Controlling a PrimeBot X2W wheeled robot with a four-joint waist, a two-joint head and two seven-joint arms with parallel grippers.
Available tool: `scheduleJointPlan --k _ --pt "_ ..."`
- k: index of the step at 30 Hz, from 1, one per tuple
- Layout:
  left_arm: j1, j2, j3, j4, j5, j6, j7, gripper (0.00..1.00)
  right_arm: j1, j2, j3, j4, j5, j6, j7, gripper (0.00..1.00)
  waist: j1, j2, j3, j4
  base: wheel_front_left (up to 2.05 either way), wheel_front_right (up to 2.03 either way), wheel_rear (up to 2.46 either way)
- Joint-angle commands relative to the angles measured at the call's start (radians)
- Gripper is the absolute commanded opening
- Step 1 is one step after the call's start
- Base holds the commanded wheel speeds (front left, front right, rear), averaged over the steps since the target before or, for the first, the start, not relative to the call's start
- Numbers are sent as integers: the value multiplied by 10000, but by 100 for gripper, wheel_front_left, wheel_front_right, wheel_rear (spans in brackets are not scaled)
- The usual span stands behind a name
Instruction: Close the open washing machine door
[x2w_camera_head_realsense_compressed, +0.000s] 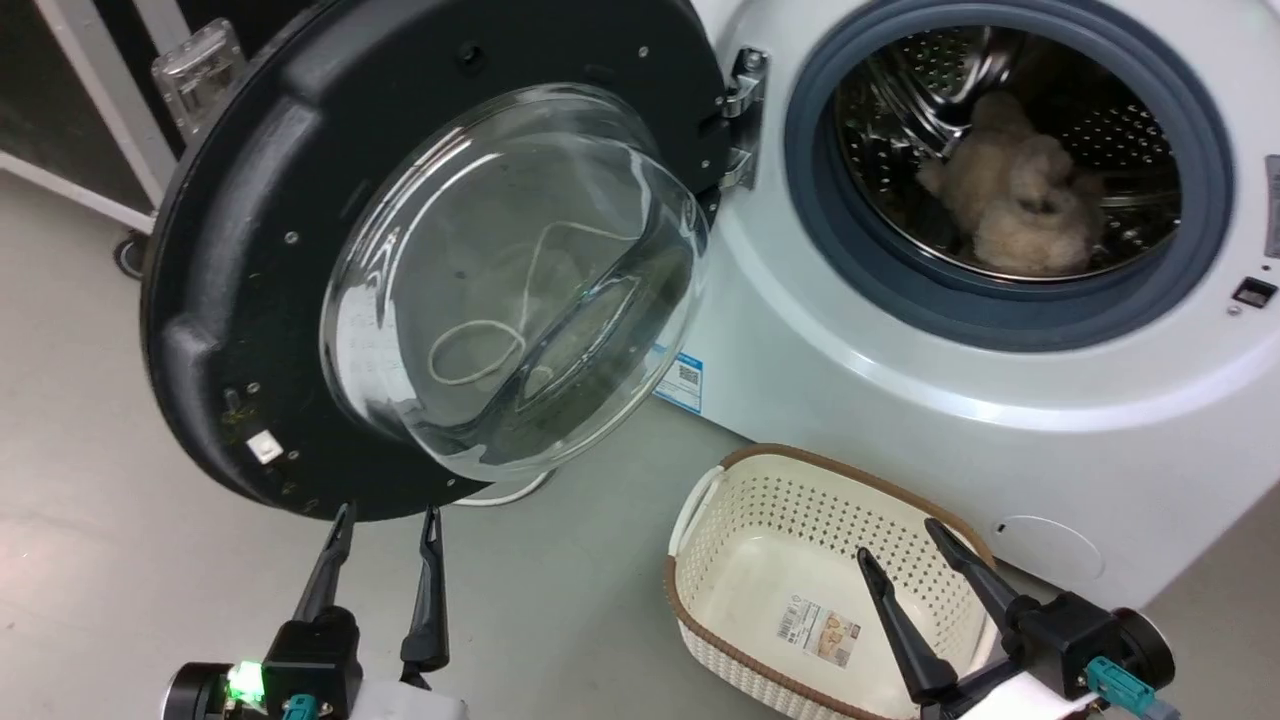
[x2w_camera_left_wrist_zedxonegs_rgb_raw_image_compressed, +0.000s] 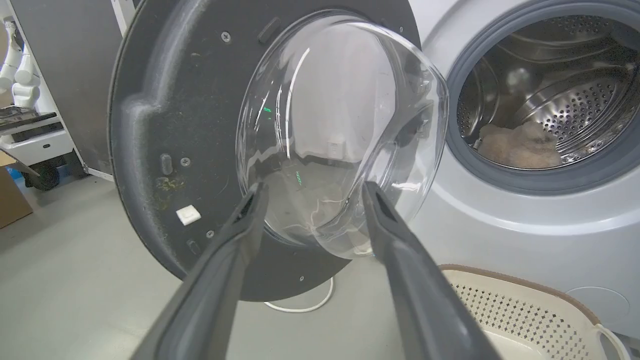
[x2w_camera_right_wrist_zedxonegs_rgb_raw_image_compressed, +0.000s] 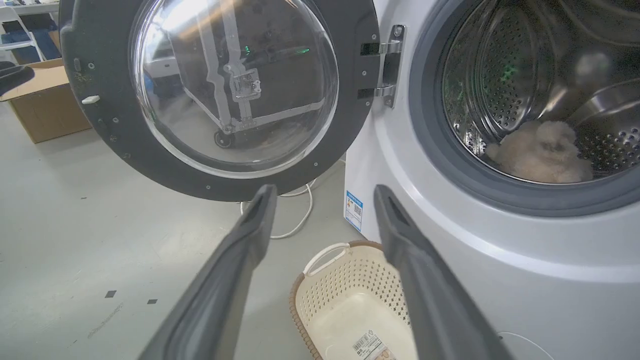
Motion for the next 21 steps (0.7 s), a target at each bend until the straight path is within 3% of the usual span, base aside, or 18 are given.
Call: scheduleJointPlan --k 1,9,13,16,21 --pt "111 50 -31 21 -48 18 -124 0 -29 -68 64 46 71 7 -105 100 0 0 14 90 0 0 0" --pt "-38 -51 293 -502 -504 100 -291 0 60 -152 142 90 130 7 -272 100 0 0 129 458 0 0 0" --pt "-440 -42 752 -910 -846 -144 -375 0 110 -186 -93 2 49 7 -356 100 0 0 319 592 0 0 0" --pt "-1057 -30 1397 -1227 -1387 -514 -437 0 264 -211 -288 -151 16 8 -418 100 0 0 481 703 0 0 0" --pt "-2296 122 3425 -1425 -2748 -981 -536 0 372 -479 53 -314 134 8 -517 100 0 0 885 411 0 0 0"
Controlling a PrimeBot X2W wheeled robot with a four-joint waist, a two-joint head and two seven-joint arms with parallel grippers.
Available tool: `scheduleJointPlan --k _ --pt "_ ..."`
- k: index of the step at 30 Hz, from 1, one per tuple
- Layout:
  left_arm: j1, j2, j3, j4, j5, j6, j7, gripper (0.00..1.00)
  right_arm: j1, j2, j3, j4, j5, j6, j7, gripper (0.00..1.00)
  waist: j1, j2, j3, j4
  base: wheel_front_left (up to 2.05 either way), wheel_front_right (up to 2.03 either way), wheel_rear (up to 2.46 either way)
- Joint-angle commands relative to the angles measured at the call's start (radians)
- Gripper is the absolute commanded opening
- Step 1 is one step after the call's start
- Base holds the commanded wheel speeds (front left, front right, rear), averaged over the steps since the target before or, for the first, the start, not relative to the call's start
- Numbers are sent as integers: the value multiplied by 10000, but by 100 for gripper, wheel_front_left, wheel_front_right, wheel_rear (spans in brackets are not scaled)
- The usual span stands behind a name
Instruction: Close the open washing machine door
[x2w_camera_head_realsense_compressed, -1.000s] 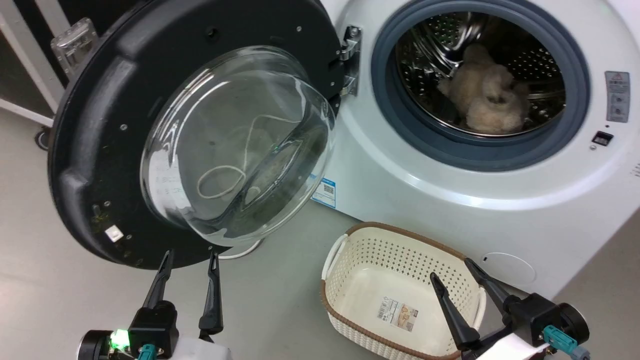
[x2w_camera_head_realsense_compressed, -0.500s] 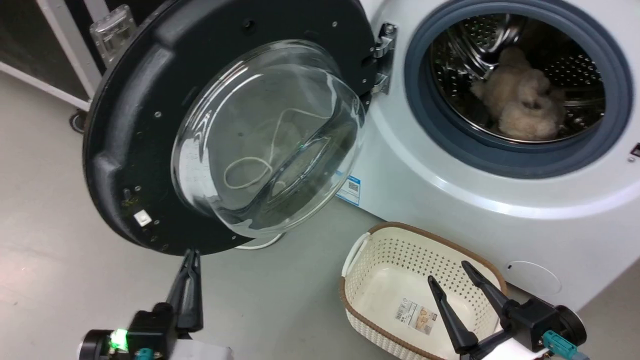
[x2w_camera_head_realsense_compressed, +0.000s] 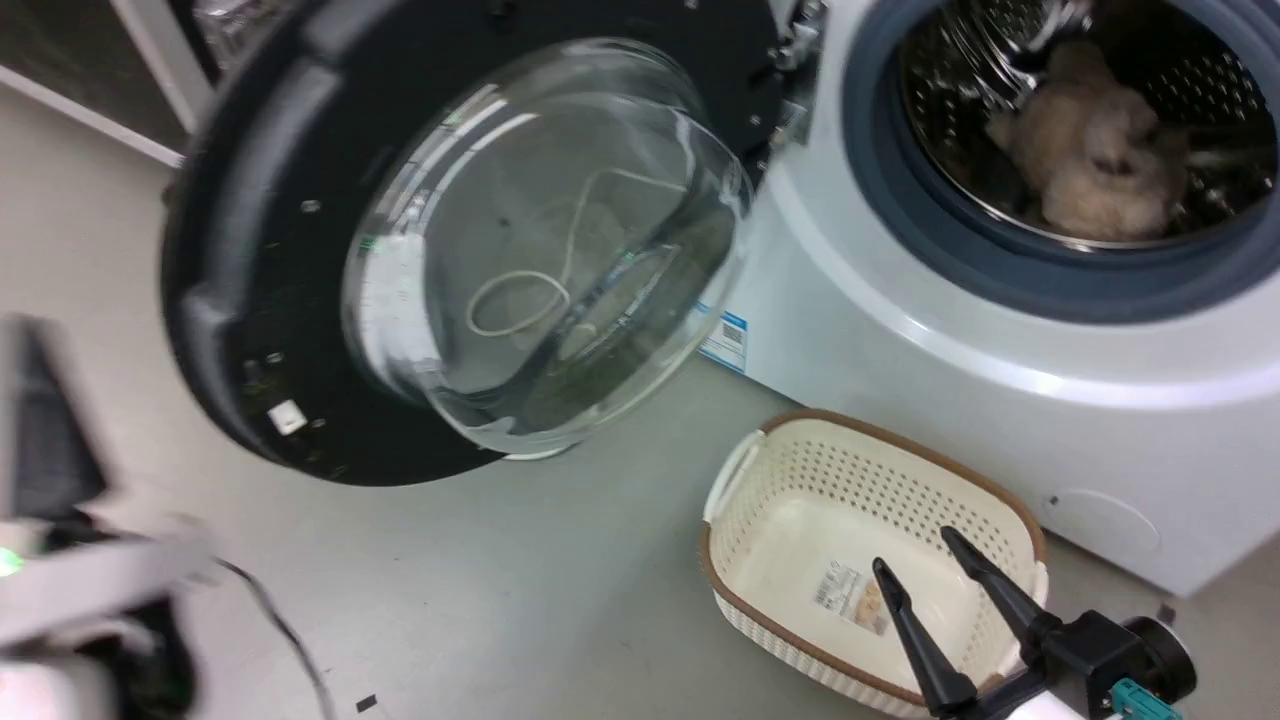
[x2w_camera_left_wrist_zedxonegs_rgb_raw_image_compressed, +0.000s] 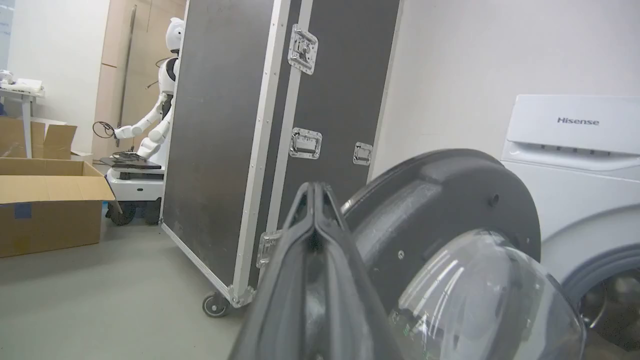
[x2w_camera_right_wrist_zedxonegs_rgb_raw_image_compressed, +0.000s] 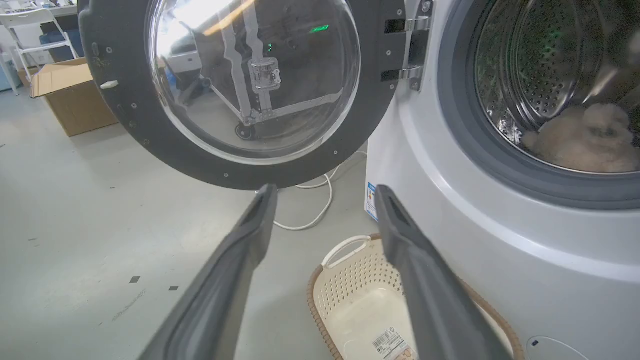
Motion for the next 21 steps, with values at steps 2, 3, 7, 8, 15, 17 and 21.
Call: scheduleJointPlan --k 2,3,7,8,15,17,21 --pt "-1082 624 1554 888 -1431 -331 67 0 -20 -292 31 -87 166 8 -86 100 -1 0 415 -592 0 0 0" --pt "-1339 822 1806 1272 -1869 -407 302 0 -47 -321 10 -98 183 8 -86 100 -1 0 469 -676 0 0 0" --pt "-2384 1655 2547 2917 -3519 -579 1755 0 -153 -439 -21 -109 237 8 -86 100 -1 0 652 -953 0 0 0" --pt "-2629 1821 2660 3334 -3934 -615 2183 0 -179 -466 -11 -113 250 8 -86 100 -1 0 699 -1012 0 0 0" --pt "-4124 2525 3465 6031 -6505 -313 5044 0 -435 -687 72 -158 290 8 -86 100 -1 0 1067 -1318 0 0 0" --pt "-4426 2605 3739 6623 -7168 -67 5803 0 -504 -744 98 -155 306 8 -86 100 -1 0 1137 -1397 0 0 0" --pt "-4512 2819 4060 7211 -8252 70 7464 0 -576 -769 150 -144 321 8 -86 100 -1 0 1211 -1559 0 0 0"
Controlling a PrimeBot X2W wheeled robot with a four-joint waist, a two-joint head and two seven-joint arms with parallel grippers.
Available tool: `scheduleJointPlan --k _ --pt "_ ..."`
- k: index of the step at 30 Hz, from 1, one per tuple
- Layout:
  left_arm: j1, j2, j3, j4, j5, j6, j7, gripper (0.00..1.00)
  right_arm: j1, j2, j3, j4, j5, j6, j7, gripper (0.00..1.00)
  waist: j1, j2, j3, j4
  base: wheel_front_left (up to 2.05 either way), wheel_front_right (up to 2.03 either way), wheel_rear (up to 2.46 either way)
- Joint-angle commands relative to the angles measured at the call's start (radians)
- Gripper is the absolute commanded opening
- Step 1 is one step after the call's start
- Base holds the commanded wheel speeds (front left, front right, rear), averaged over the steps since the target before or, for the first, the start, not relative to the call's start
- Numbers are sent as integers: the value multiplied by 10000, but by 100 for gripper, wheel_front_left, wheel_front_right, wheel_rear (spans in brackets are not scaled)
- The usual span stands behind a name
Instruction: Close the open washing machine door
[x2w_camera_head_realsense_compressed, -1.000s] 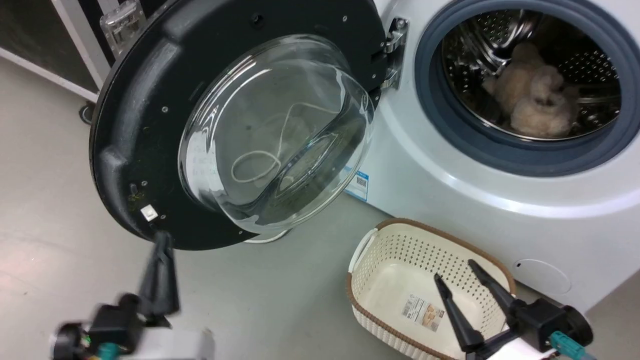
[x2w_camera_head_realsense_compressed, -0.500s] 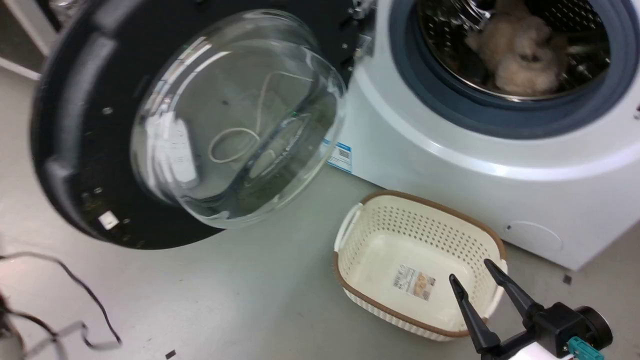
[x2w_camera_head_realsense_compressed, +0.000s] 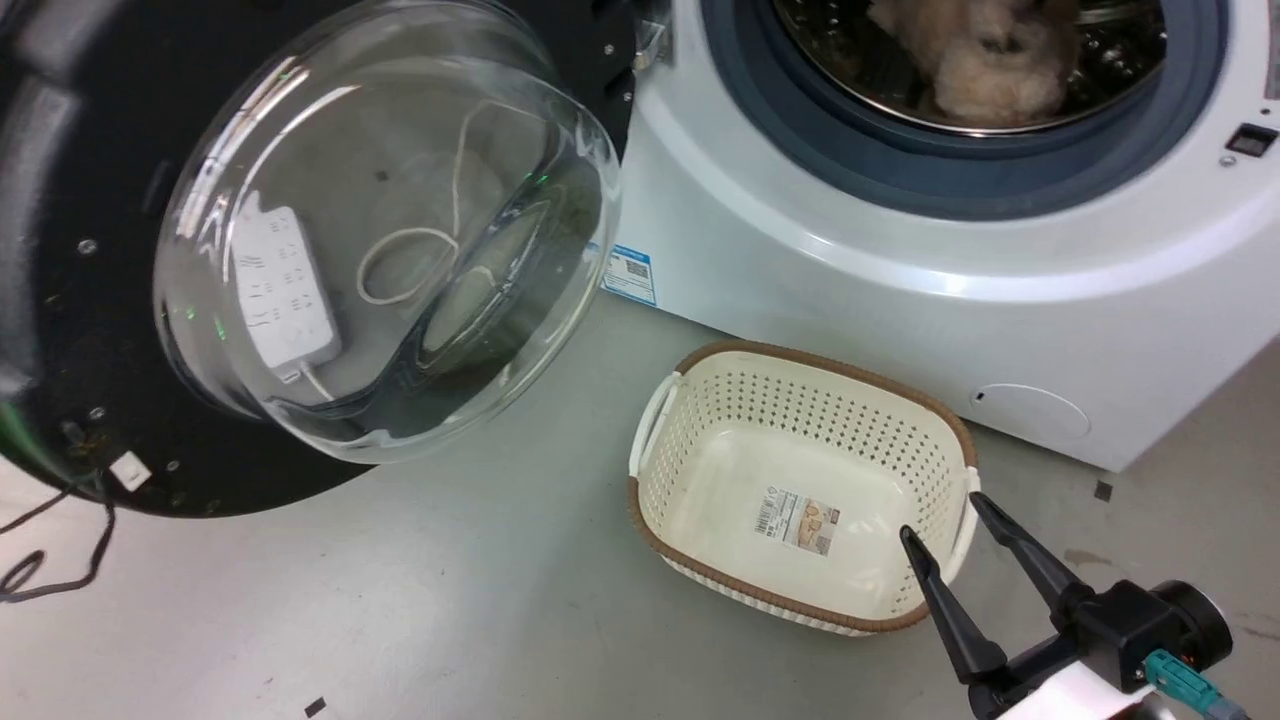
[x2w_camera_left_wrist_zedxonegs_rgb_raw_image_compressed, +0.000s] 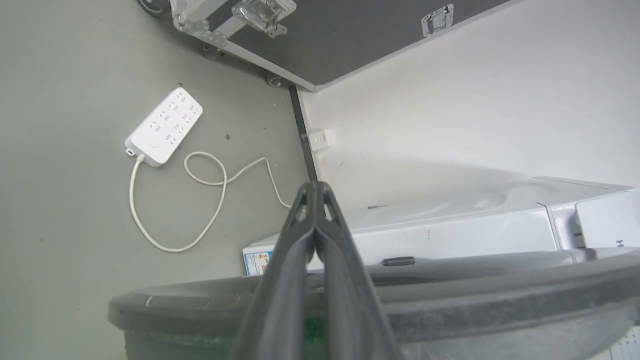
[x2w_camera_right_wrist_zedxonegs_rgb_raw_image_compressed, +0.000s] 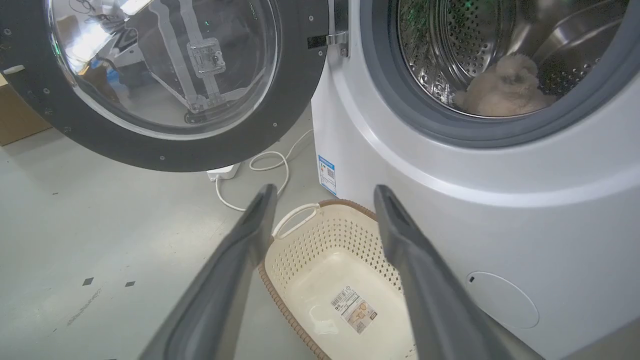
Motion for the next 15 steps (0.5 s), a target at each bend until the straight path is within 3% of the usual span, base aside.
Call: scheduleJointPlan --k 1,8,9,15 --pt "46 148 73 53 -315 -80 561 0 -117 -44 4 -31 56 8 -45 100 -1 0 43 -72 0 0 0" --pt "848 -88 -43 -465 -1103 -646 2117 0 27 37 -81 50 125 8 -45 100 -1 0 -254 -81 0 0 0" --pt "1901 -849 -157 -1544 -1661 -764 3085 0 72 462 -470 225 -17 8 -45 100 -1 0 -856 -112 0 0 0" --pt "3365 -1944 -631 -2930 -1822 -844 3824 0 223 1001 -799 296 -171 8 -45 100 -1 0 -1382 -291 0 0 0"
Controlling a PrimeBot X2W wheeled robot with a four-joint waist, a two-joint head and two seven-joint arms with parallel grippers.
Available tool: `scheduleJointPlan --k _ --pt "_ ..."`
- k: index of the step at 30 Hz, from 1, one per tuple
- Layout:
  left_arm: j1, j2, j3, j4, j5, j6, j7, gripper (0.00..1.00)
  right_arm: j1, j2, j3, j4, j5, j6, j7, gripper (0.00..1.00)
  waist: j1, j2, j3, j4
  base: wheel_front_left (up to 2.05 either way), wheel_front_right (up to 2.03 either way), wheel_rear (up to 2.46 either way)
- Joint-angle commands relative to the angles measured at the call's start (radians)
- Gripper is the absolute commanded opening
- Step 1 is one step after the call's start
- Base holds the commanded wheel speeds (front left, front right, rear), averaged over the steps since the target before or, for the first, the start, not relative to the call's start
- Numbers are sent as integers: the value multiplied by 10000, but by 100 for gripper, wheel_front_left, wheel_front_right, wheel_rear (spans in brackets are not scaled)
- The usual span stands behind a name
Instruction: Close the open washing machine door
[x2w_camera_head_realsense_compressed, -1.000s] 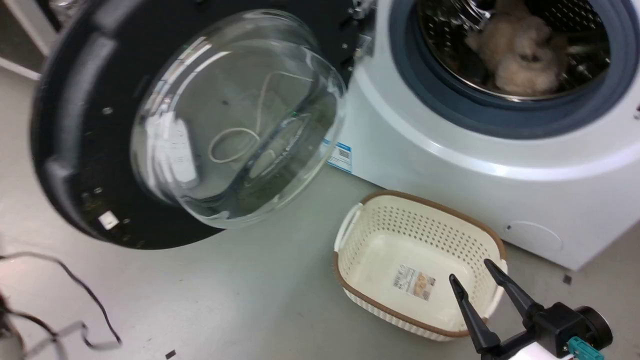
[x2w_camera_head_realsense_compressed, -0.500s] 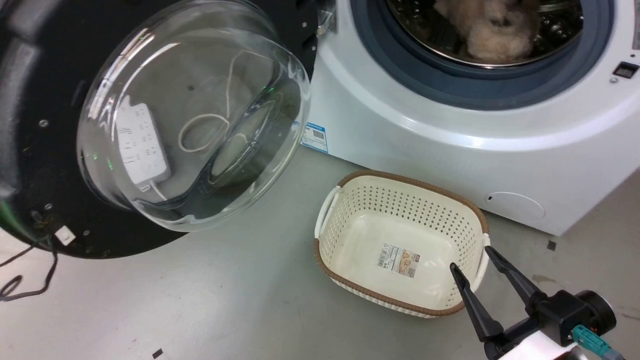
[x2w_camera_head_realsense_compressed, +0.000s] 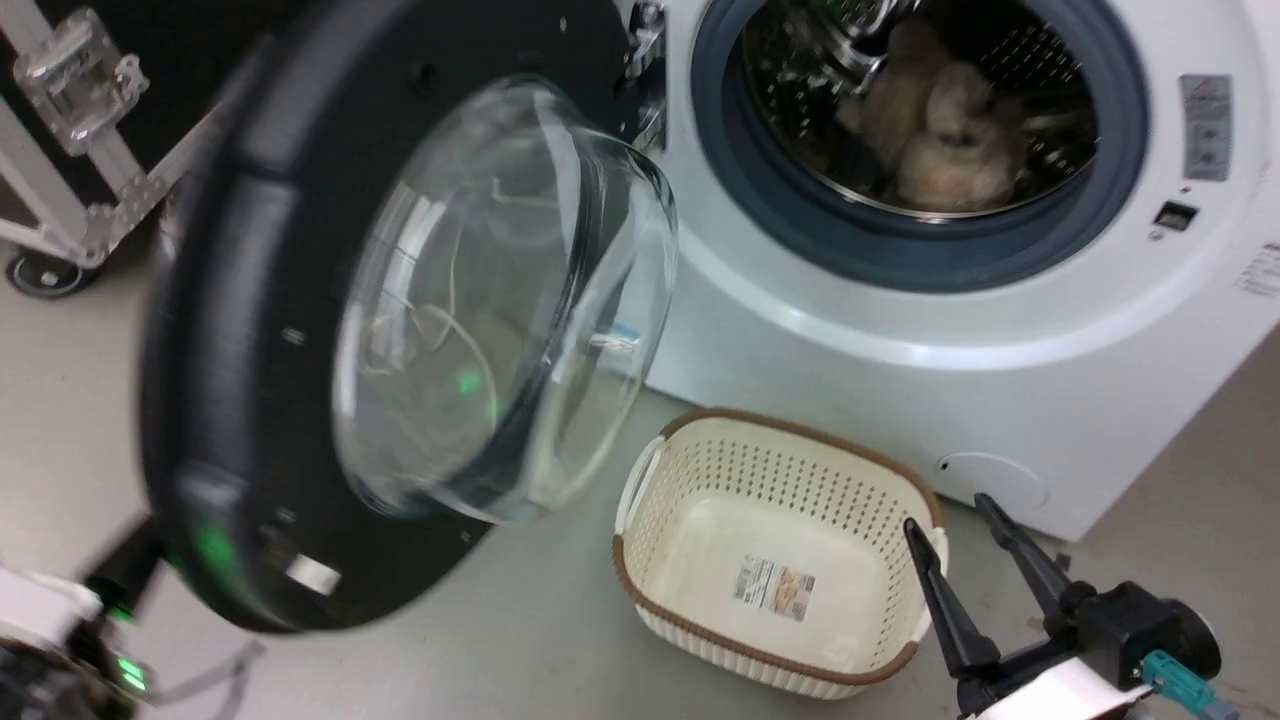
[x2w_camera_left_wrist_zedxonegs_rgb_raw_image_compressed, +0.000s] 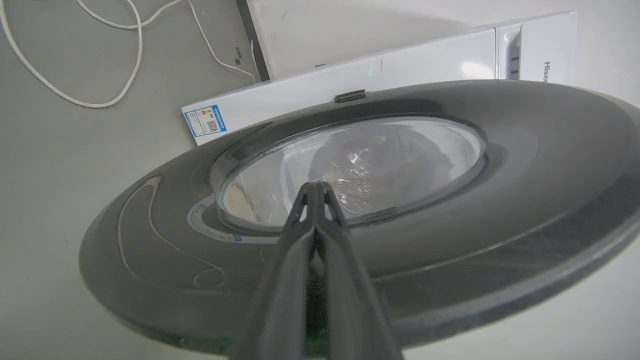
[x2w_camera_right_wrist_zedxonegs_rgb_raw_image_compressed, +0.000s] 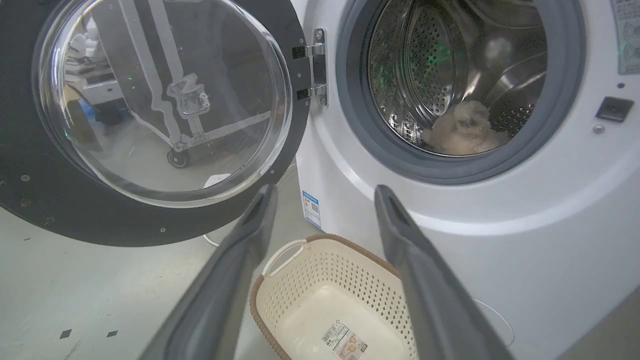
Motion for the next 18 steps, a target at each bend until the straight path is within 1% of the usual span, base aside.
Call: scheduleJointPlan --k 1,5,9,12,15,18 --pt "560 -470 -276 -457 -93 -76 272 0 186 139 -93 50 -109 8 -45 100 1 0 -233 -163 0 0 0" --pt "1476 -1105 -983 -1331 -233 -46 684 0 366 246 -202 93 -226 8 -45 100 1 0 -411 -421 0 0 0" --pt "2363 -1326 -2221 -2036 -613 152 701 0 478 285 -334 117 -297 8 -45 100 1 0 -467 -824 0 0 0" --pt "2826 -1339 -3564 -2285 -1530 341 92 0 445 273 -269 118 -324 8 -45 100 1 0 -393 -1275 0 0 0" --pt "3140 -1341 -4812 -2568 -2100 305 -609 0 324 243 -124 111 -291 8 -45 100 1 0 -231 -1870 0 0 0" --pt "3164 -1343 -5751 -2704 -2647 295 -1366 0 181 158 43 113 -254 8 -45 100 1 0 -2 -2541 0 0 0"
